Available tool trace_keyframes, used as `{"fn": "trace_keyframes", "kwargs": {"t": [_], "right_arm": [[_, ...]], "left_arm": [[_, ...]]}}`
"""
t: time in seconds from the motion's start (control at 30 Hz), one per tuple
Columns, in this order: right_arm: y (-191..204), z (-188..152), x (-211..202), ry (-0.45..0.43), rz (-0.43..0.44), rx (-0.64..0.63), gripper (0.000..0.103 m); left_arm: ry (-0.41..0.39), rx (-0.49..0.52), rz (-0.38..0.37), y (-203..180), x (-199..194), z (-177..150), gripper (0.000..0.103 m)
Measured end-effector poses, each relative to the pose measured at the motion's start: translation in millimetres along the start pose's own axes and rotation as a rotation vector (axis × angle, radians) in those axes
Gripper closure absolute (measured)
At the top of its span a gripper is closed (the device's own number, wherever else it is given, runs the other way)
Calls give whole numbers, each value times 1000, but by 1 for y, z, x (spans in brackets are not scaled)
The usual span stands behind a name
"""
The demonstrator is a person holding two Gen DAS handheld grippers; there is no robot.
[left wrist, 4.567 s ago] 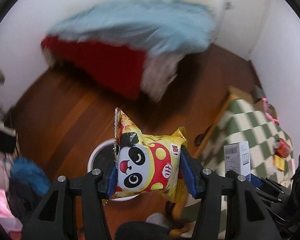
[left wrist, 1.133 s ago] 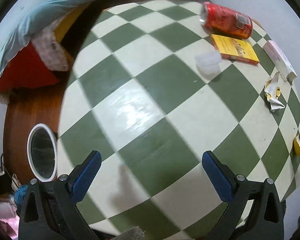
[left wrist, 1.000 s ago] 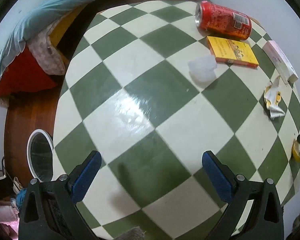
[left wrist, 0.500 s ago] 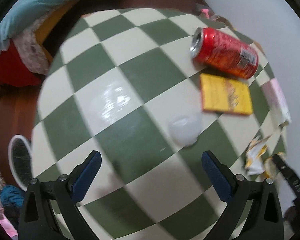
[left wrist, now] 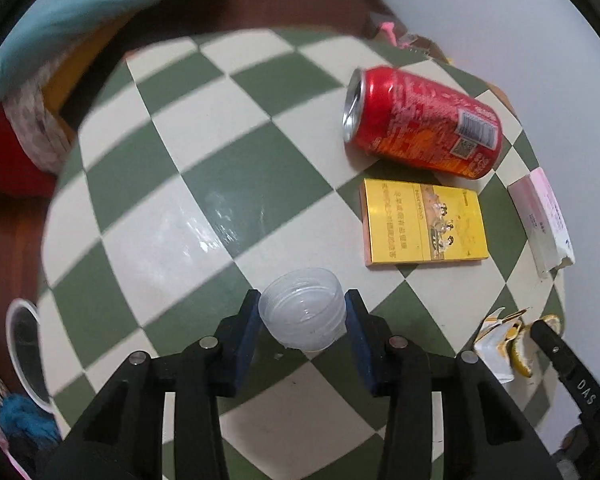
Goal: Collect trash
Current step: 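Grasp the lemon peel with the right gripper while the left grasps the plastic cup, then carry the lemon peel and plastic cup with both grippers over the bin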
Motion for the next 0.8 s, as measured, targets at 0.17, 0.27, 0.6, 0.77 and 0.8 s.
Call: {"fn": "trace_keyframes", "kwargs": {"t": [0.17,0.27,0.6,0.77,0.8], "right_arm": [[8,-7,-6,-11,-7,-32,78],[12,-10,-12,-19,-2,-47,78],[54,-19,-64,-91,34,-151,78],[93,-27,-95,-123,83,-211,78],[102,-29,-101,-129,94,-226,78]], "left_arm": [[-64,49,57,7,-16,1,65],[-104,66,75,12,-31,1,65],[-249,65,80,40,-107,-6,65],[-319,36,66,69,-154,-7,65],[-331,31,67,77,-162,-8,65]]}}
Point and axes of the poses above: each gripper's, at about its wrist camera, not at the fingertips, and x roughly the way its jaws point, y to its left, z to its top, the point moved 9 cm from there along x, roughly the way its jaws point, and after that the axes turned 1 degree about y, right-handed, at the moved point
